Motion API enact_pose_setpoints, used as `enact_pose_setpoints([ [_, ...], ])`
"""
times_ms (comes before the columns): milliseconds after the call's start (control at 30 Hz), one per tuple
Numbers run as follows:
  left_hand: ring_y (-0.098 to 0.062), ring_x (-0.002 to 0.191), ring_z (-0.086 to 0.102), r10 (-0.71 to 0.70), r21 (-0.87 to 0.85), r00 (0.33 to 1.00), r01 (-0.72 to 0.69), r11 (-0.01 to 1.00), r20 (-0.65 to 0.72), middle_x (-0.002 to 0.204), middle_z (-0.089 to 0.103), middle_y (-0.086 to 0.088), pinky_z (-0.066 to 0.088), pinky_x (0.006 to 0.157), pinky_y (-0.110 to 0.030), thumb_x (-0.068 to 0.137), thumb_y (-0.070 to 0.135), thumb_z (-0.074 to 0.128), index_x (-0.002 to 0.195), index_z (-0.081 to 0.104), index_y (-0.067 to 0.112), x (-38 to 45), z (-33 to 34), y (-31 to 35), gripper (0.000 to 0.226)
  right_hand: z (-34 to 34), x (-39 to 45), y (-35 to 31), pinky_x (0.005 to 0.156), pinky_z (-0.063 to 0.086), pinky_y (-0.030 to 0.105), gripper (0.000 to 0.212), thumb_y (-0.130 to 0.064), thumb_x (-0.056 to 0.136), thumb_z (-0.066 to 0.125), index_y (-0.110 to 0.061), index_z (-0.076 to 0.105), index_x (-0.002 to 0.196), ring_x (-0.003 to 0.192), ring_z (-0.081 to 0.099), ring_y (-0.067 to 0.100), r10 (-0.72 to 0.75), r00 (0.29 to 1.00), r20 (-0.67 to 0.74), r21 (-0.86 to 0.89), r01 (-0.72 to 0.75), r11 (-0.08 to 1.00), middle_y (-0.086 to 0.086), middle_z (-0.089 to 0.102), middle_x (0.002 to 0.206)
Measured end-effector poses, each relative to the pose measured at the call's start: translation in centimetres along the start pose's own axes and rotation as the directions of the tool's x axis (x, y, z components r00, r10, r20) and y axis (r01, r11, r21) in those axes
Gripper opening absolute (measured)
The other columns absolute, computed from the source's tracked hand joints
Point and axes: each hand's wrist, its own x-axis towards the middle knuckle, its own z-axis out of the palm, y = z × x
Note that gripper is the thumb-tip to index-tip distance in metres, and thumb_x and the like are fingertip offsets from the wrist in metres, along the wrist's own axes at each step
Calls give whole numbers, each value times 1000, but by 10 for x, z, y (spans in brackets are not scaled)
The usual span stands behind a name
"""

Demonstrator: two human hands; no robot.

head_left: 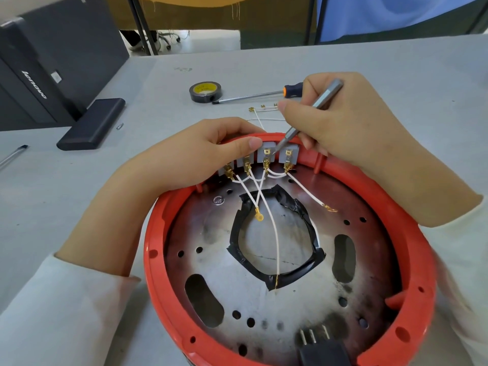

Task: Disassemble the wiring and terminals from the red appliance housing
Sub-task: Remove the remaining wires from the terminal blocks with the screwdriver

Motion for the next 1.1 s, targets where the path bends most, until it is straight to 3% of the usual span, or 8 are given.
enact_pose_setpoints([
  [167, -1, 102, 61, 1, -8, 1000, -1, 1000, 2, 106, 68, 18, 44, 100, -34, 93, 41, 50, 114, 62, 33, 0, 0, 0, 26, 1, 0, 0, 37, 33, 13, 37, -19, 87, 62, -18, 44, 55, 32, 38, 7, -4, 1000, 11, 14, 4, 1000, -3, 52, 38],
  [267, -15, 102, 63, 0, -4, 1000, 0, 1000, 15, 107, 68, 10, 45, 98, -42, 93, 42, 49, 114, 62, 33, 0, 0, 1, 26, 1, 0, -1, 36, 31, 12, 37, -21, 88, 62, -18, 43, 56, 31, 37, 6, -1, 1000, 31, 4, 1, 1000, -4, 52, 38],
  [433, 0, 104, 60, 3, -9, 1000, -3, 1000, 9, 108, 67, 19, 42, 102, -34, 94, 40, 49, 115, 62, 33, 0, 0, 0, 26, 0, 3, -1, 36, 32, 13, 39, -19, 88, 62, -18, 43, 53, 32, 37, 8, 67, 996, 58, 43, -70, 997, -3, 51, 37],
  [700, -3, 103, 61, 9, -15, 1000, -9, 1000, 5, 106, 67, 17, 43, 101, -34, 94, 39, 50, 114, 62, 32, 0, 1, 0, 25, 0, 10, -2, 34, 30, 14, 36, -21, 88, 60, -16, 43, 57, 30, 36, 6, 175, 977, 121, 35, -180, 983, -4, 48, 38],
  [967, 2, 102, 60, 21, -20, 1000, -21, 1000, 13, 106, 67, 19, 42, 100, -28, 94, 36, 50, 114, 62, 30, 1, 1, 1, 24, 2, 14, -3, 35, 32, 14, 40, -33, 90, 61, -18, 47, 55, 30, 37, 5, 158, 975, 154, -114, -141, 983, -6, 51, 38],
  [1100, 3, 101, 60, 16, -21, 1000, -16, 1000, 7, 106, 67, 20, 42, 100, -28, 93, 39, 50, 114, 62, 32, 1, 0, -1, 24, 1, 7, -2, 35, 30, 13, 38, -21, 88, 60, -15, 42, 55, 29, 36, 6, 101, 993, 55, 2, -101, 995, -4, 47, 35],
])
